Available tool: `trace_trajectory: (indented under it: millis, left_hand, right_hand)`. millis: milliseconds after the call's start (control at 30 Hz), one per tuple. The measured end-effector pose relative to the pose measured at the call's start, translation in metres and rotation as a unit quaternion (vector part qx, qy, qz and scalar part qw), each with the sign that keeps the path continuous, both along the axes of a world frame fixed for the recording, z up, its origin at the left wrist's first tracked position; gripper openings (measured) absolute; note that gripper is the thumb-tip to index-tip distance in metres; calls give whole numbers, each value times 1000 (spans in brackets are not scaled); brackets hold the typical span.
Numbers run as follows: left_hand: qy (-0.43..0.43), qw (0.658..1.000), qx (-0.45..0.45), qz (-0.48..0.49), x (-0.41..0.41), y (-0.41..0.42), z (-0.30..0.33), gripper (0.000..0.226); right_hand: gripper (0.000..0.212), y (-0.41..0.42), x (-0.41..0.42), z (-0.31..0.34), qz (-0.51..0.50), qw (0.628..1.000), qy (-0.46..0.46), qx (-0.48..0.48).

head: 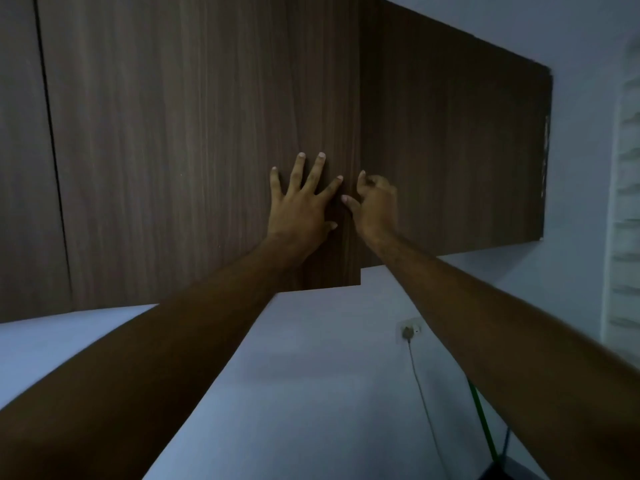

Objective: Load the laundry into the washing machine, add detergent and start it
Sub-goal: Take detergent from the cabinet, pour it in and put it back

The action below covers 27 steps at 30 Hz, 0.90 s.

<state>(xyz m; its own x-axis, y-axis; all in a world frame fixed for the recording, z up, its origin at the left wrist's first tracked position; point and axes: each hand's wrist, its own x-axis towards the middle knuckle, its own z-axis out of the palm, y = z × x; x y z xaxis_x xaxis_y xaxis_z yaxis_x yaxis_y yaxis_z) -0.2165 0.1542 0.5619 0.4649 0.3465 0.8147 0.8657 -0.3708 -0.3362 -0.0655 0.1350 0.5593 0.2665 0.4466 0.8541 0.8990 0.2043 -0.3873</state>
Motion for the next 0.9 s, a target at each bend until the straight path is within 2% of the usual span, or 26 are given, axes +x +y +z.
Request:
trace_trajectory:
  millis: [133,300,500,733,900]
  left_hand:
    - [9,1000,10,-17,6,17,-1,69]
    - [21,999,33,-29,11,32,-1,59]
    - [61,997,45,-30,15,47,13,55]
    - [66,996,45,-31,24,68,18,56]
    - [60,995,71,-22,25,81,15,58]
  right_hand:
    - [70,21,-8,-11,53,997,0,-56]
    - [77,48,-21,-25,77,996,8,-33]
    - [100,72,-23,-27,44,998,-17,-32]
    - [104,97,-23,-25,56,998,-16,-35]
    - [102,117,-25,-31,58,998,-14,3]
